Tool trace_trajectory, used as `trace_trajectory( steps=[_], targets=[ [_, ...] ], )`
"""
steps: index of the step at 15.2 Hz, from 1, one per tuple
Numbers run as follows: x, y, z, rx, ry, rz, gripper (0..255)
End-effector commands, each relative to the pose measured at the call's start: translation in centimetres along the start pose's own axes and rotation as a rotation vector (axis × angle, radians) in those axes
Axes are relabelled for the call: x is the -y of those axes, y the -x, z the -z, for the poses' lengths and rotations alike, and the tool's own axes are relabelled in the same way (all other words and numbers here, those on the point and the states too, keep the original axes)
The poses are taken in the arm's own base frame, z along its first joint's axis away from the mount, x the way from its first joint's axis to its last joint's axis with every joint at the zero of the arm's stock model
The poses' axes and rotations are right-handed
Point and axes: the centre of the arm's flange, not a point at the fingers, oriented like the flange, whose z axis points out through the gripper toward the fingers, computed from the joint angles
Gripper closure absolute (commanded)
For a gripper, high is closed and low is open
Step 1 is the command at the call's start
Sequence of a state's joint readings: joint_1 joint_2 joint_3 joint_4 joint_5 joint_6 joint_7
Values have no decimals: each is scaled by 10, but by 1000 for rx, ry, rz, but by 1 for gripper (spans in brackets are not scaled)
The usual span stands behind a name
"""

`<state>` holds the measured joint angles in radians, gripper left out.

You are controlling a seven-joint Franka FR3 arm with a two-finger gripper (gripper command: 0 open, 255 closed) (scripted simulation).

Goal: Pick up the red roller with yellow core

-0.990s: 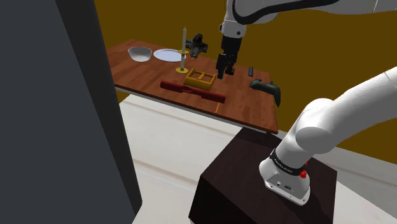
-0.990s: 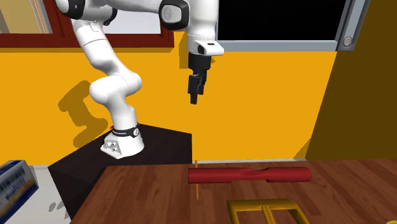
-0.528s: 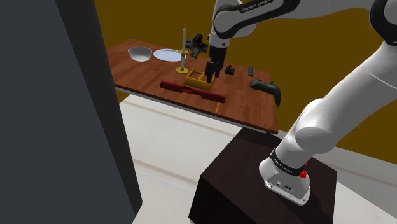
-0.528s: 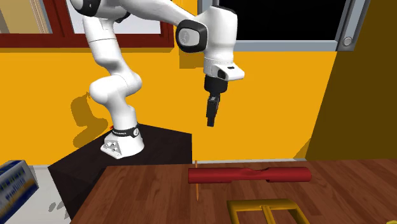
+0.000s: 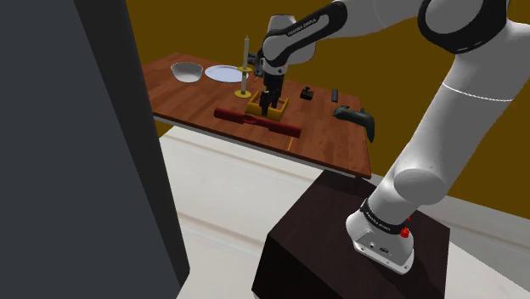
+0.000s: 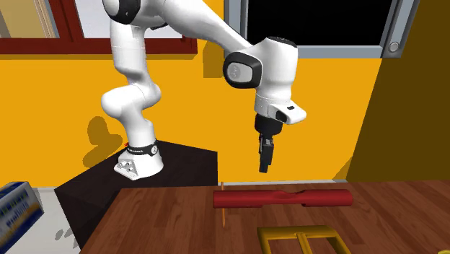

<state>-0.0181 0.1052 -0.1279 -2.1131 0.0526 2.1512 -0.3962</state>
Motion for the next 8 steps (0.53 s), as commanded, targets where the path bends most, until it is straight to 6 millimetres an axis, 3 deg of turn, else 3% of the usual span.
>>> trace_trajectory(
  steps=[1,7,8],
  targets=[
    [-9,-16,-17,-4,3,18,0],
    [-37,-71,-61,-13,10,67,0],
    [-37,-72,-66,-13,10,67,0]
  ],
)
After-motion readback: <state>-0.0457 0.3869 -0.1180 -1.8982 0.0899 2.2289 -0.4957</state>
